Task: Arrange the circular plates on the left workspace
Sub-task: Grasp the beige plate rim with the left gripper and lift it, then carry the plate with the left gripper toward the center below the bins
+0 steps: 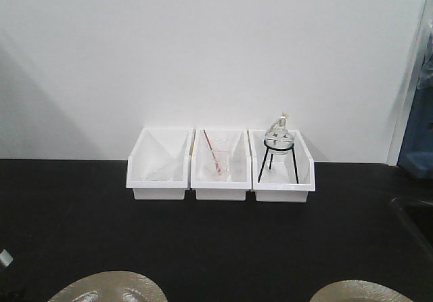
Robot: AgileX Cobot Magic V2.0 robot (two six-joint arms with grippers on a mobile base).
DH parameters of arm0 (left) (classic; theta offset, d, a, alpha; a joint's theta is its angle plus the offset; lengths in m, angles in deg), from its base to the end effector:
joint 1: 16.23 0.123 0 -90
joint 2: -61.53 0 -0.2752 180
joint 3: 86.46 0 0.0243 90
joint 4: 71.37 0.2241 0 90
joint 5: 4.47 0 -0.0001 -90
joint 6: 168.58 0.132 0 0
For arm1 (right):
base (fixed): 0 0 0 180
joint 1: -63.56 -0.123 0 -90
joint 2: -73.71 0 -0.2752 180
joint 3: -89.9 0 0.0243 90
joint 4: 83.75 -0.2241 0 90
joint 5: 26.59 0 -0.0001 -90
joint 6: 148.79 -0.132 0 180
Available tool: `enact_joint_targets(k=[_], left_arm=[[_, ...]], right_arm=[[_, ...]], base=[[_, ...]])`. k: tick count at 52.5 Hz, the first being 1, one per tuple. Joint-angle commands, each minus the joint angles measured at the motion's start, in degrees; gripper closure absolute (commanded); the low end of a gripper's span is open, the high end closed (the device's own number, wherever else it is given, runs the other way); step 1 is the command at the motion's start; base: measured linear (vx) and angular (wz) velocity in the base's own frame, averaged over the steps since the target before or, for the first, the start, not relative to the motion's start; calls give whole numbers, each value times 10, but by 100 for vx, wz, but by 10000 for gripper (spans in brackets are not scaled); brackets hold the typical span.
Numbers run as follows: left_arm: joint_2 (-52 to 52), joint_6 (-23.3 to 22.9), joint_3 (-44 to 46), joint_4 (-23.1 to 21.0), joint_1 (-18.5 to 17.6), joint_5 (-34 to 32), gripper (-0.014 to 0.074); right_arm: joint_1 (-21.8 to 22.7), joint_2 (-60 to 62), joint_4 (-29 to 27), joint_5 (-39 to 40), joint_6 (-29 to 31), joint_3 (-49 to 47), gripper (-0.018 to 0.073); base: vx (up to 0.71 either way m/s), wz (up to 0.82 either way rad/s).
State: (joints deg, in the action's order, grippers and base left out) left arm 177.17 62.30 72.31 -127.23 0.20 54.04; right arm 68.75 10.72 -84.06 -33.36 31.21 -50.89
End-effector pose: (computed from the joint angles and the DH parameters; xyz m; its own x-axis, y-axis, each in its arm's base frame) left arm 0.3055 -0.0071 0.1307 -0.9778 -0.1188 -0.1728 0.0324 0.7284 -0.6843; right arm 0.2231 -0.0202 0.3016 -0.3233 0.0348 -0.9457 0.0916 0.9958 0.0053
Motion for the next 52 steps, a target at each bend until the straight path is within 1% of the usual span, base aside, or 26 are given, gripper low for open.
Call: enact_joint_targets(k=[1,4,9,17,20,25,29,34,39,44,46,49,52], left_arm=[[-9,-5,15,-32,-7,41,161],[0,-5,15,-36,-9,43,190],[2,-7,15,-49,-9,45,297],[2,-11,15,-56,-9,59,603],[2,-16,15,-66,-9,66,606],[2,-31,15,-113,-9,82,603],[2,-37,15,-165,-17,88,601],[2,-35,15,-221,-41,85,600],[2,-35,15,-282,-73,53,599],[2,-33,17,-349,-109,-5,597],[3,-30,23,-367,-124,-30,597],[6,-32,41,-379,-142,-54,597],[13,-42,67,-382,-160,-70,597]], right_arm=[[-1,6,3,48,6,-22,563],[-1,6,3,48,6,-22,563],[-1,6,3,48,6,-22,563],[-1,6,3,48,6,-22,563],[-1,6,3,48,6,-22,563],[-1,6,3,48,6,-22,563],[-1,6,3,48,6,-22,563],[-1,6,3,48,6,-22,563],[-1,6,3,48,6,-22,563],[-1,6,3,48,6,-22,563],[-1,6,3,48,6,-22,563],[-1,6,3,48,6,-22,563],[-1,6,3,48,6,-22,563]], base=[[0,0],[0,0],[0,0],[0,0],[0,0],[0,0],[0,0],[0,0],[0,0],[0,0],[0,0],[0,0],[0,0]])
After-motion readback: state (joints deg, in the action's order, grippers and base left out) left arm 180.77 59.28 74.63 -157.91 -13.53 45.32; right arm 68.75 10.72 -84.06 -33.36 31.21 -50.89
